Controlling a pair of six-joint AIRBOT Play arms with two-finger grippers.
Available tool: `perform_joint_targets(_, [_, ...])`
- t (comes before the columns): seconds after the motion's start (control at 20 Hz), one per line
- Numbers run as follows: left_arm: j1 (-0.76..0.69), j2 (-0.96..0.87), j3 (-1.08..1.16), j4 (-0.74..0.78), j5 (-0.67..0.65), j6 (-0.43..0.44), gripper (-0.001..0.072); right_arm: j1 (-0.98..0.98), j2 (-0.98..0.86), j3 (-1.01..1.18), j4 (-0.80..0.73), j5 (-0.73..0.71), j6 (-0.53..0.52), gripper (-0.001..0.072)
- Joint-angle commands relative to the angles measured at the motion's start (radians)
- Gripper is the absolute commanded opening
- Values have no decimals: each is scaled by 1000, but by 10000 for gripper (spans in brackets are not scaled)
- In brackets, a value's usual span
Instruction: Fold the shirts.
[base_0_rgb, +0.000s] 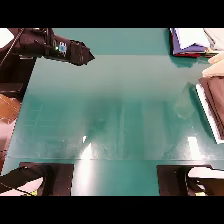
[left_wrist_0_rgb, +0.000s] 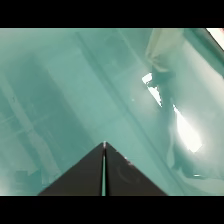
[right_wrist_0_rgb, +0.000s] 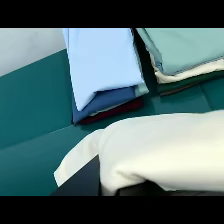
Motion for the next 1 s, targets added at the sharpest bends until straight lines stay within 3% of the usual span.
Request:
perform_joint_targets(0.0, [0, 0, 0, 2, -2, 3, 27, -62, 23, 40, -39, 158, -2, 16])
perform_joint_targets(0.5, [0, 0, 0, 3, -5, 38, 28, -298, 327, -603, -408, 257, -1, 41])
perform_joint_targets(0.55, [0, 0, 0, 3, -5, 37, 28, -321, 353, -666, -431, 259, -1, 140])
perform_joint_targets(0.7, [0, 0, 0, 3, -4, 37, 28, -397, 410, -800, -495, 251, 37, 539])
perform_joint_targets(0.75, [0, 0, 0, 3, -3, 37, 28, -430, 418, -816, -491, 253, 56, 610])
perform_joint_targets(0.85, [0, 0, 0, 2, -4, 37, 28, -466, 433, -803, -452, 239, 96, 622])
perform_joint_targets(0.95, [0, 0, 0, 2, -3, 37, 28, -459, 447, -759, -299, 208, 96, 621])
